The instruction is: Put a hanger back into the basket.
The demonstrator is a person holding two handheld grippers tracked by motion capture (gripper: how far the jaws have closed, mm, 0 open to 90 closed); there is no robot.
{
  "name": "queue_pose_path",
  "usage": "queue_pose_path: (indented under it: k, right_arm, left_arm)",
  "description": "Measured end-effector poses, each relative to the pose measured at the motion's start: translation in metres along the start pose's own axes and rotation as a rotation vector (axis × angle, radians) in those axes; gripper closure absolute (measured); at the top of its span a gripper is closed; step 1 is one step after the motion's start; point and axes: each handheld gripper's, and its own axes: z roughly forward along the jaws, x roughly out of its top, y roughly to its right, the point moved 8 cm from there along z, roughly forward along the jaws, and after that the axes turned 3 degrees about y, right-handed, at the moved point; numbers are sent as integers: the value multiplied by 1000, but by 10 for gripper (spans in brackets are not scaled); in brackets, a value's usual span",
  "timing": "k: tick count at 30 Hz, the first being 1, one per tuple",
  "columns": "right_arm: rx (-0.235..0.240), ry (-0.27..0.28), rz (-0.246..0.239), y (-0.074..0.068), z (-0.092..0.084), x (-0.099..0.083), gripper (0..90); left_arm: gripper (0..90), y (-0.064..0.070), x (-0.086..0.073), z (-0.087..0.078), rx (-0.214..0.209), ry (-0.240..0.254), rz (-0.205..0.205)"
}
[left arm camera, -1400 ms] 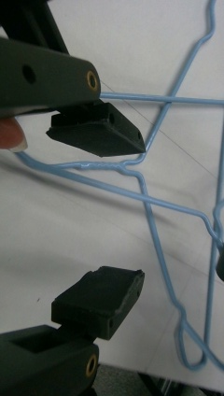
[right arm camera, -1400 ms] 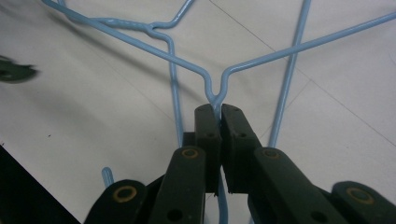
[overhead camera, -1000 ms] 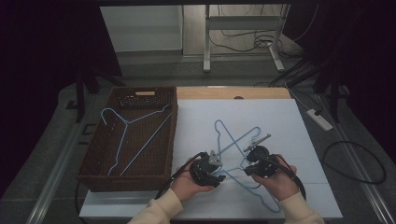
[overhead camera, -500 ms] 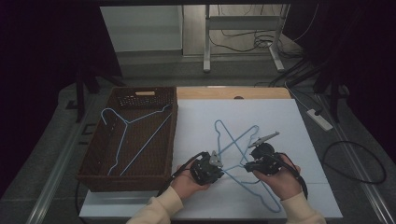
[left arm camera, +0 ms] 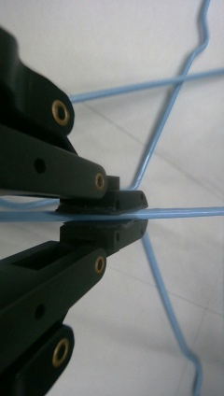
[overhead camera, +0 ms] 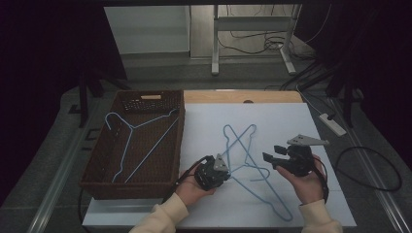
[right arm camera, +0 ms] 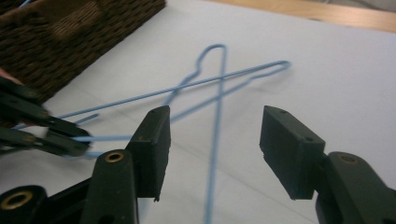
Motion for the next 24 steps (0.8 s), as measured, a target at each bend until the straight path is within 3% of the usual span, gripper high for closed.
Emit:
queue_pose_path:
  k: [3, 8, 10, 16, 24]
  right_arm:
    - [13, 10, 9, 8, -3, -11, 447]
    - [35, 11, -60, 14, -10, -33, 428]
    - [42, 18, -66, 16, -11, -38, 416]
    - [59, 8, -73, 17, -11, -47, 394]
    - [73, -10, -94, 12, -10, -51, 387]
  left_arm:
    - [860, -2, 2, -5, 22, 21, -9]
    - [861, -5, 4, -14, 54, 49, -18]
    - [862, -6, 6, -18, 76, 69, -27]
    - [863, -12, 10, -28, 117, 112, -64]
    - [864, -12, 15, -40, 130, 159, -81]
